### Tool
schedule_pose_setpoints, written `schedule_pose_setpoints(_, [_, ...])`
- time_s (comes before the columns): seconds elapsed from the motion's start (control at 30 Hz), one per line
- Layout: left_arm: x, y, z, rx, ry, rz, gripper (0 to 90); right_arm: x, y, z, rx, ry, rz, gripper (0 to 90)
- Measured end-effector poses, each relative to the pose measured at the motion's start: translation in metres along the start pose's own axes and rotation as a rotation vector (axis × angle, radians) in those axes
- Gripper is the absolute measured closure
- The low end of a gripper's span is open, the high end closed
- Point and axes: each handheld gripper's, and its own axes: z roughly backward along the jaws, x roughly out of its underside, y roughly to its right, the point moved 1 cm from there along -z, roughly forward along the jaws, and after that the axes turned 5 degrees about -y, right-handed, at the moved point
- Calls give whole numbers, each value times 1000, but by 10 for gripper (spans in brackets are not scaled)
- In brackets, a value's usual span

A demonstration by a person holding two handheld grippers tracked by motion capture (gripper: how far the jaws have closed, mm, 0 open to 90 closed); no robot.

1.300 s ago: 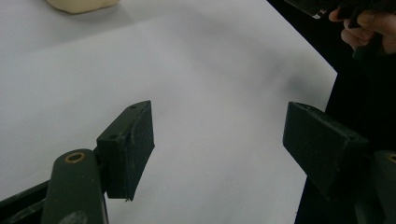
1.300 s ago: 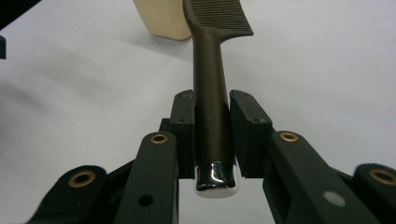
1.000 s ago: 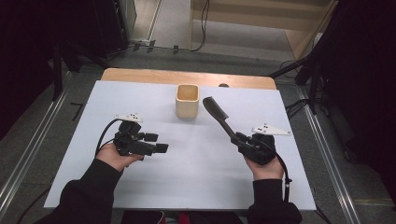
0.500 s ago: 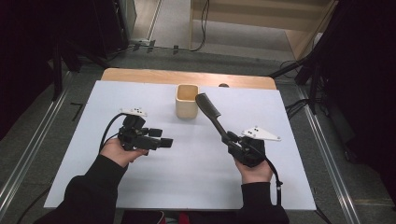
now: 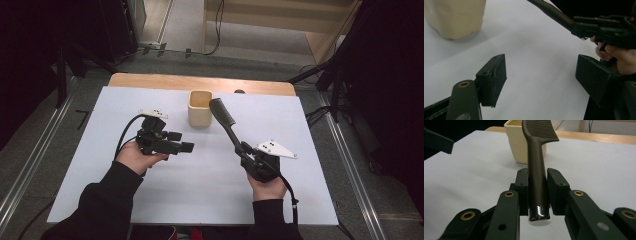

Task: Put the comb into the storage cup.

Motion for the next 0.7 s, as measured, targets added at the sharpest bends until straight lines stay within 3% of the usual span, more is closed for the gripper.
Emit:
schedule_pose_setpoints(0.17, [-5,0,-6,6,6,15,266,7,-5,0,8,28,-20,705])
schedule_pose_setpoints(0.4, [-12,2,-16,2,3,20,267,13,-14,-1,38,78,-2,706])
schedule_pose_setpoints(0.7, [-22,8,-26,-16,5,18,271,17,-15,-5,74,127,-26,705])
